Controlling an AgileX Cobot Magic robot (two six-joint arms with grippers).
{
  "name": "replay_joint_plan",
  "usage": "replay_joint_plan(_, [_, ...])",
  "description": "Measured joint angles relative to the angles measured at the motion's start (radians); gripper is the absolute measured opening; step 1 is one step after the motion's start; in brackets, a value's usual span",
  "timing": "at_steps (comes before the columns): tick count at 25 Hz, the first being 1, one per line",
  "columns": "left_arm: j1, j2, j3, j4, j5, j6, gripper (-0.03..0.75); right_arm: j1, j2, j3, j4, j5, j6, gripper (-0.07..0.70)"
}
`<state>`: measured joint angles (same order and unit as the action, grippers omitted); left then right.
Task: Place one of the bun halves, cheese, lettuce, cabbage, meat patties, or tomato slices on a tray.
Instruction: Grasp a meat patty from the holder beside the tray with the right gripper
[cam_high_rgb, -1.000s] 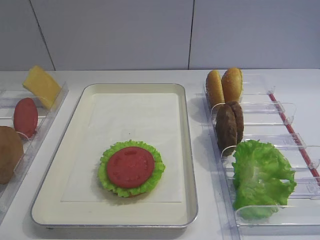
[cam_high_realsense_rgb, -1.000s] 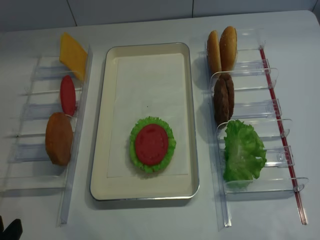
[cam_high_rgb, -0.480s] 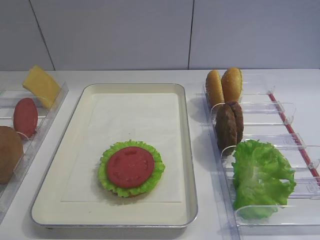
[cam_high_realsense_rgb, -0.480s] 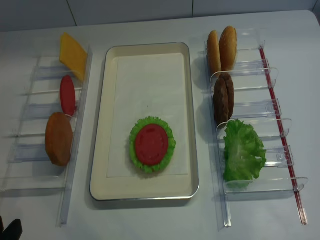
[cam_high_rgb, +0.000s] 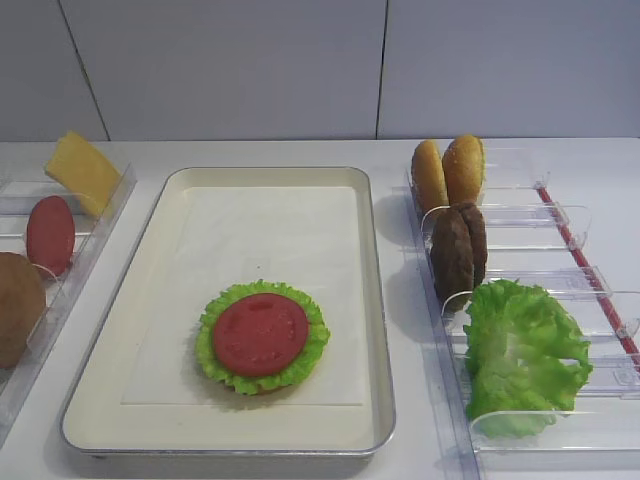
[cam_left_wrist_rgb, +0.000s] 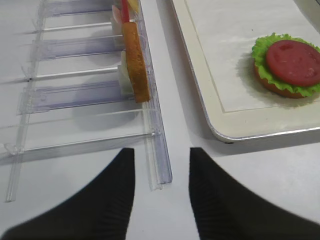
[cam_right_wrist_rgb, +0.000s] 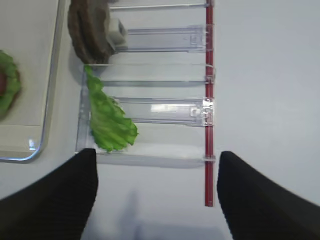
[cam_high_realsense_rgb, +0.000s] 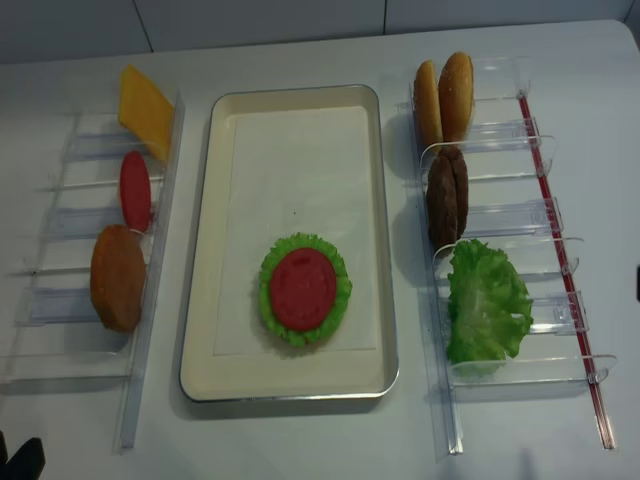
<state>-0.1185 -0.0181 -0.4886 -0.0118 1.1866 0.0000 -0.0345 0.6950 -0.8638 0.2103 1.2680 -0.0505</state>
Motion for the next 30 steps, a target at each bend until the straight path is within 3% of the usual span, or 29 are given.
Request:
replay_joint_plan(5, [0.000,0.000,0.000,0.000,0.000,0.000,0.262,0.002,0.157,-0.088,0.066,-0.006,-0.028,0.535])
replay_joint_plan(8, [0.000,0.000,0.000,0.000,0.000,0.000,0.262,0.060,0.240,-0.110,0.066,-0.016,-0.006,0.535])
replay_joint_plan(12, [0.000,0.000,0.000,0.000,0.000,0.000,0.262,0.261,0.351,-0.120,0.030,-0.094,0.099,0.535])
replay_joint_plan(14, [0.000,0.000,0.000,0.000,0.000,0.000,0.262,0.396,0.425,-0.122,-0.043,-0.137,0.209,0.535])
replay_joint_plan(17, [0.000,0.000,0.000,0.000,0.000,0.000,0.262,0.495,0.530,-0.160,-0.138,-0.172,0.313,0.535])
replay_joint_plan(24, [0.000,0.000,0.000,0.000,0.000,0.000,0.262,0.519,0.714,-0.248,-0.133,-0.273,0.345,0.535])
replay_joint_plan(30, [0.000,0.000,0.000,0.000,0.000,0.000,0.262,0.519,0.803,-0.248,-0.122,-0.290,0.345,0.535])
